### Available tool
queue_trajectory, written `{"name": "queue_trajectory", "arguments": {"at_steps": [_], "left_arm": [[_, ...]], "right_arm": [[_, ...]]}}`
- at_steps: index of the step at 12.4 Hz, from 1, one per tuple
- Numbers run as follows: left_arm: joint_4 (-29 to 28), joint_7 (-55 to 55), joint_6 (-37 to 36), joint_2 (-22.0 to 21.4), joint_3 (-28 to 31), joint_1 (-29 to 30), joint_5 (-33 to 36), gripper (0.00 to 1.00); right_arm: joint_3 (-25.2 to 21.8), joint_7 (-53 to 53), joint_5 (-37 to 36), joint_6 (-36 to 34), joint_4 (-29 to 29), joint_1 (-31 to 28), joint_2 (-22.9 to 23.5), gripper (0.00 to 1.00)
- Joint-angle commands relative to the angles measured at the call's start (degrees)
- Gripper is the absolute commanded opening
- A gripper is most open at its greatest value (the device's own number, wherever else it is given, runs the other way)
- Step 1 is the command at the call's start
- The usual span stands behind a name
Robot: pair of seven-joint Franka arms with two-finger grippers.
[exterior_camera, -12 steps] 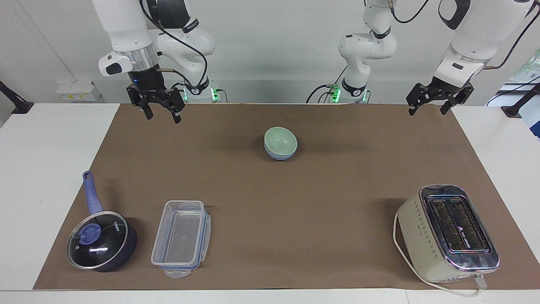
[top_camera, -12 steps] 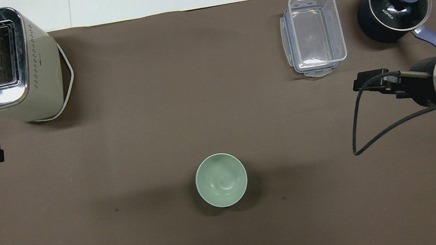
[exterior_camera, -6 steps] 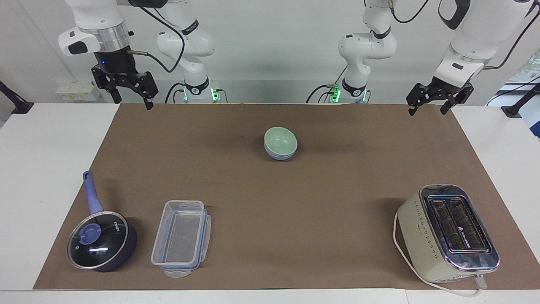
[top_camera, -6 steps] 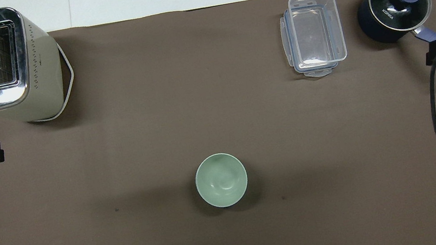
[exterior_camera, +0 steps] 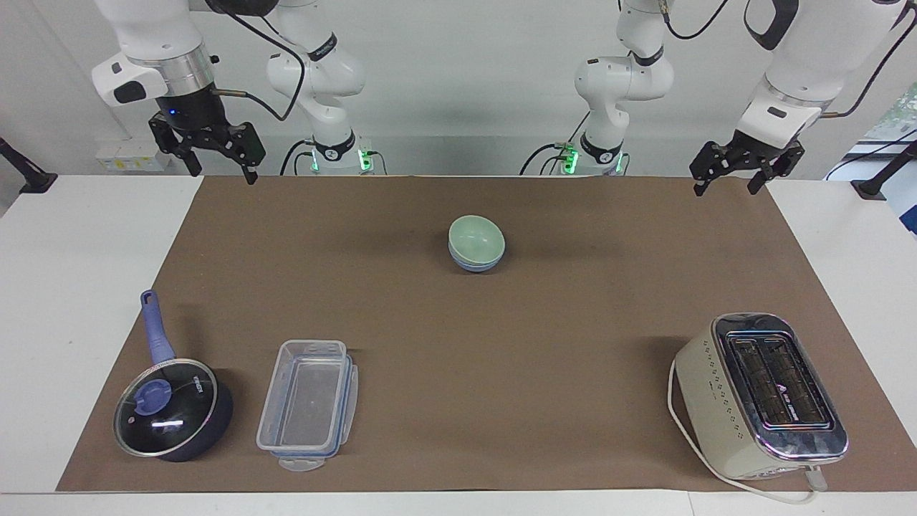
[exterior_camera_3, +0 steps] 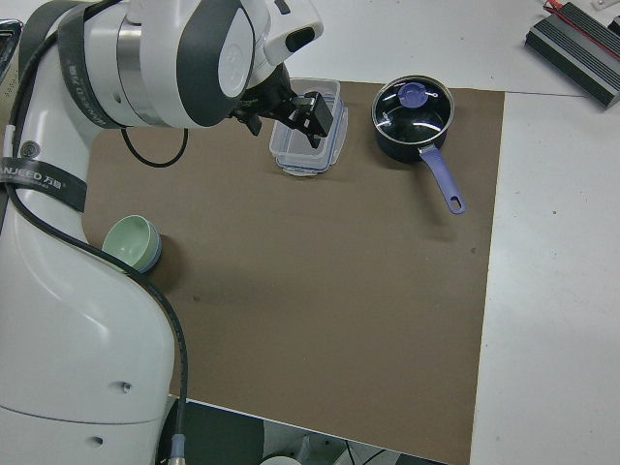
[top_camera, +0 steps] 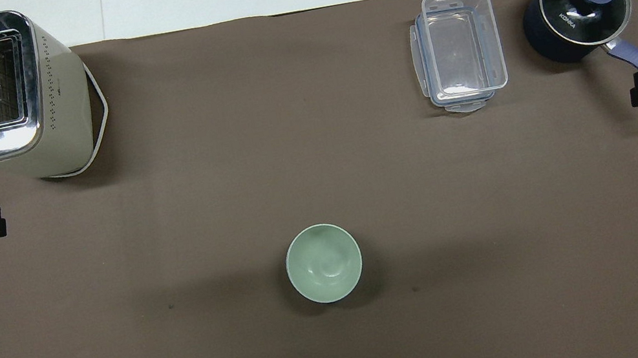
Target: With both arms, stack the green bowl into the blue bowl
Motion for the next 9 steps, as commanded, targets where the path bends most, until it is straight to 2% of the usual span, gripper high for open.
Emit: {"name": "queue_trajectory", "arguments": {"at_steps": [1,2,9], "left_arm": [[0.86,0.43,-1.19,0.34,-0.46,0.68,0.5,1.0],[0.86,0.43,-1.19,0.34,-0.46,0.68,0.5,1.0],[0.86,0.43,-1.19,0.34,-0.46,0.6,0.5,1.0]], "right_arm": [[0.82,-1.67,0.63,-4.01,8.05,-1.15,4.86,1.0],[0.73,-1.67,0.63,-4.54,9.46,-1.15,5.49,1.0],[0.73,-1.49,1.51,-5.51,9.83,-1.23,5.84,1.0]]}}
